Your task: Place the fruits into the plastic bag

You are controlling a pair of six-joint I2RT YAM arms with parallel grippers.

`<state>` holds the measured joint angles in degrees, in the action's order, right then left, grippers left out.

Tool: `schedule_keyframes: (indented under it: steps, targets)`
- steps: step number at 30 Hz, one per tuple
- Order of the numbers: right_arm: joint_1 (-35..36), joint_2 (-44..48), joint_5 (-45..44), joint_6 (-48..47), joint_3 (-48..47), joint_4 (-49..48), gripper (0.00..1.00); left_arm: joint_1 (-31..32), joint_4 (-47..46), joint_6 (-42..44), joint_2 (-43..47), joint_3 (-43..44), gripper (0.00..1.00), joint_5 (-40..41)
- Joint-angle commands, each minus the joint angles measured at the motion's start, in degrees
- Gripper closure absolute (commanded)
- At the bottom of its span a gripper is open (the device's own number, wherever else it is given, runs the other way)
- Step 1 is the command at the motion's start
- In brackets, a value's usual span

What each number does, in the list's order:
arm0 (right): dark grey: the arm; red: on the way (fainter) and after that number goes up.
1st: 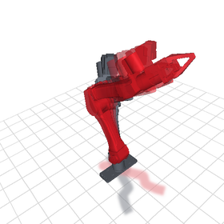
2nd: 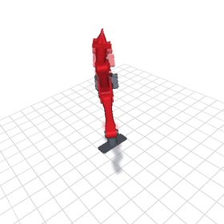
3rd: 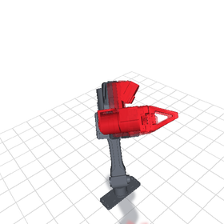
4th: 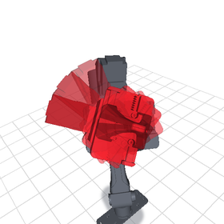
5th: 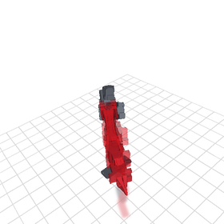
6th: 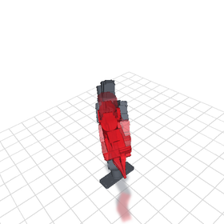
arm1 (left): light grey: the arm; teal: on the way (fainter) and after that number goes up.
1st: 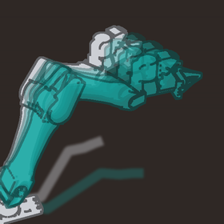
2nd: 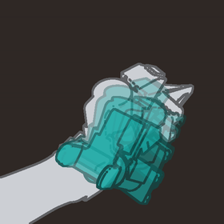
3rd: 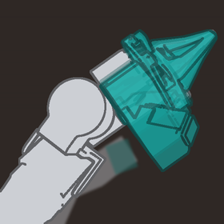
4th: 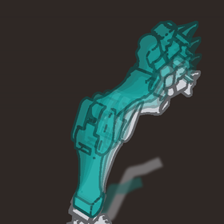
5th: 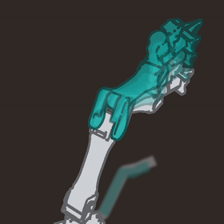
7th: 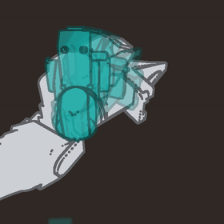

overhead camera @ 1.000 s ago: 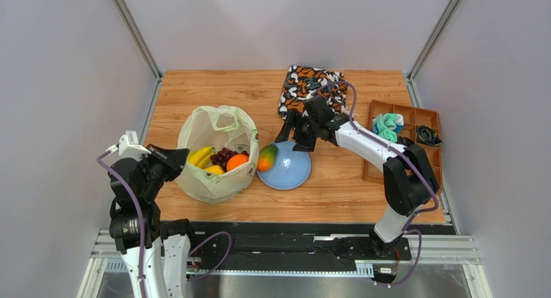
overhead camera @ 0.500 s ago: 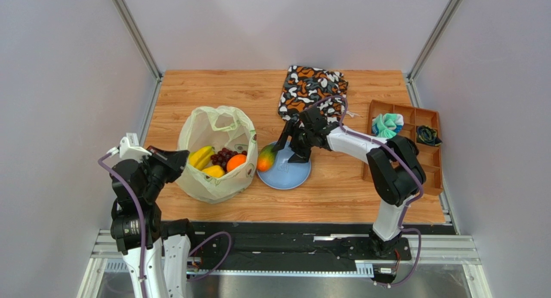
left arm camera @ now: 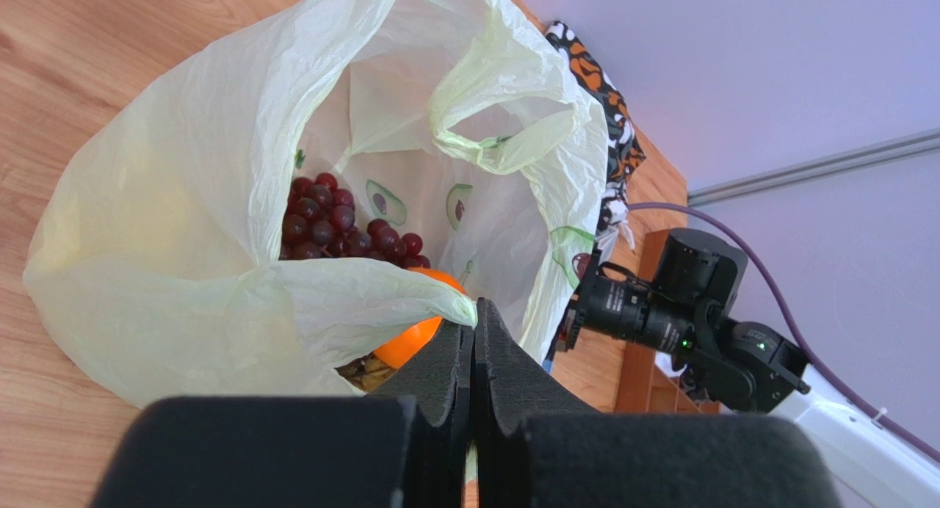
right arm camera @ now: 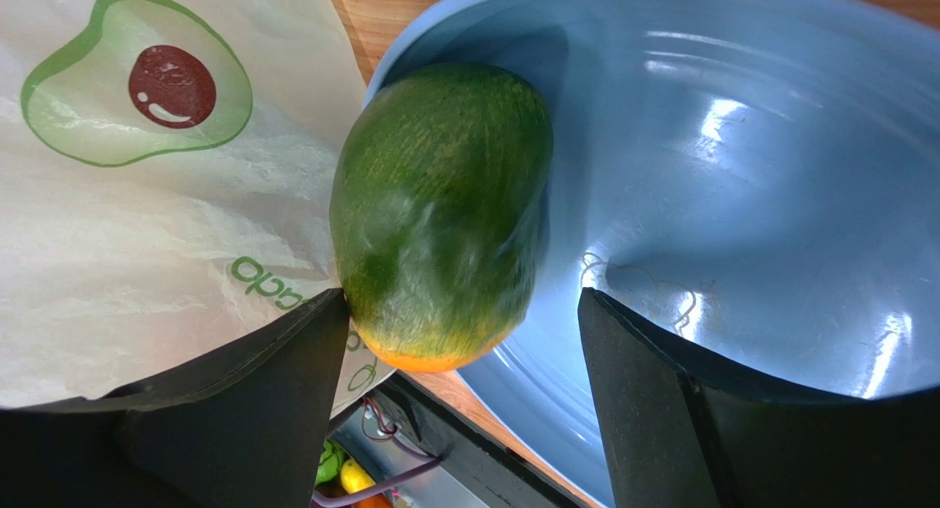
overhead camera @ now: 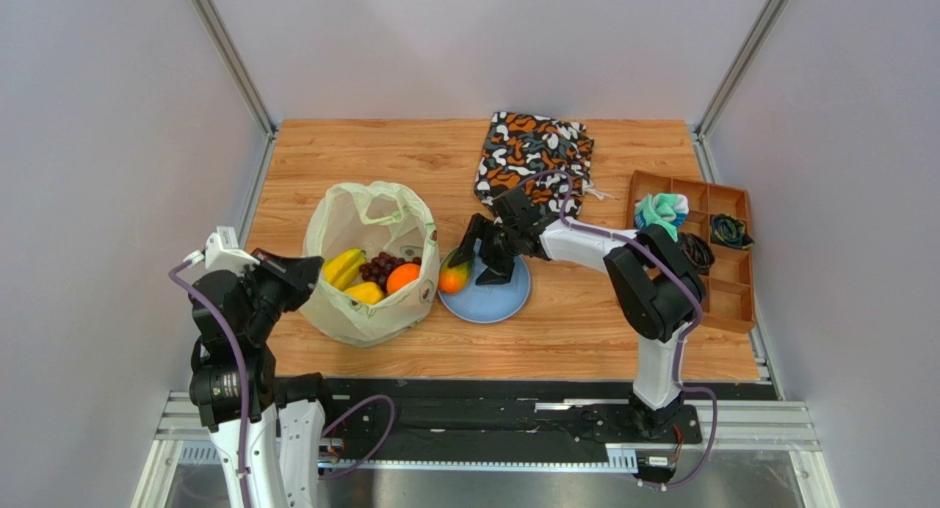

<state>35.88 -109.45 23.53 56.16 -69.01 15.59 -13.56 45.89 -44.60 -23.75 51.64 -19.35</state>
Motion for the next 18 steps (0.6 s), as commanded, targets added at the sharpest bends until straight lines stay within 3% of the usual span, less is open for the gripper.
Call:
schedule_keyframes:
  steps: [1,11,18]
  targets:
    - [0.3,-1.6,0.6,1.3,-2.2,-2.1,0.21,0.1,-1.2,-0.2,-0.2,0.1,1.00,0.4]
    - [0.3,-3.2,-0.7,1.2,-3.5,-2.5,0.27,0.0,-0.5,0.0,0.1,0.5,1.00,0.5]
    - [0.4,-2.4,-1.8,-0.3,-3.6,-1.8,0.51,0.1,-0.4,0.0,0.1,0.7,1.00,0.6]
